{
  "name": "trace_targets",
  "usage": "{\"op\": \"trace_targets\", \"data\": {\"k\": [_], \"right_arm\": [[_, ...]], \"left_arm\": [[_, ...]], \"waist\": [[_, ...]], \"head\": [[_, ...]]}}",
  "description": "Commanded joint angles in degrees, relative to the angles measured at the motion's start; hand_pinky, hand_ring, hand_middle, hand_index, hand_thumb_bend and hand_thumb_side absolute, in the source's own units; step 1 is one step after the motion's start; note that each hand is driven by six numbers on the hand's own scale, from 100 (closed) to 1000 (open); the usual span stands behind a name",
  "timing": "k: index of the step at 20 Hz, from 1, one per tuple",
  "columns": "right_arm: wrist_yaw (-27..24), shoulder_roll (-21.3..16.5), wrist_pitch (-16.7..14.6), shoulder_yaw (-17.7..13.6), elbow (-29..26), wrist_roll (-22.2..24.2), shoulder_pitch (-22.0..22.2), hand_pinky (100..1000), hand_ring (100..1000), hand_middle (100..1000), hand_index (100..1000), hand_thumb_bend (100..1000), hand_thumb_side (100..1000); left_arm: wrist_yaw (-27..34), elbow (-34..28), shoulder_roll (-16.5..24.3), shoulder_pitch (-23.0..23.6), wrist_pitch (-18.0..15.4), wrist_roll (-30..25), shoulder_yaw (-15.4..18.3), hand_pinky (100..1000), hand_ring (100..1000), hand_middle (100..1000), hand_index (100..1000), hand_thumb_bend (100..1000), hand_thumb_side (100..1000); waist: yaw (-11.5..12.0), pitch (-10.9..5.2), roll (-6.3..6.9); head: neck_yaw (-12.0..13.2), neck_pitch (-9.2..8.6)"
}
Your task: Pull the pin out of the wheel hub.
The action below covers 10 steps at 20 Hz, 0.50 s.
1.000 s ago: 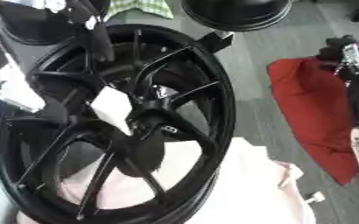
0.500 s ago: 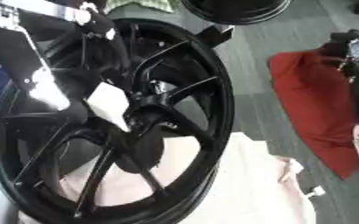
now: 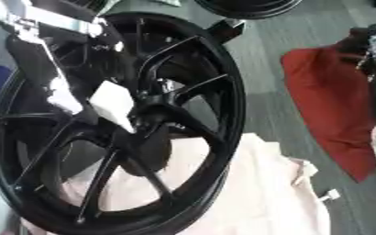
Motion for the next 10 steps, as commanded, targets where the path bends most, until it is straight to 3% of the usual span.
{"op": "trace_targets", "data": {"k": [1,10], "right_arm": [[-0.3,-0.7,-0.1,-0.6,-0.6,-0.2,-0.5,732,709,625,727,100,782],[-0.4,-0.4,0.0,-0.4,-0.5,0.0,-0.5,732,708,625,727,100,786]], "left_arm": [[-0.3,-0.3,0.7,-0.7,-0.5,0.0,0.1,729,692,613,761,570,253],[-3.6,-0.8,0.9,-0.7,-1.5,0.0,-0.3,739,698,618,765,552,263]], "waist": [[-0.1,-0.88,-0.22],[0.0,-0.86,-0.32]], "head": [[-0.3,-0.64],[-1.5,-3.19]]}}
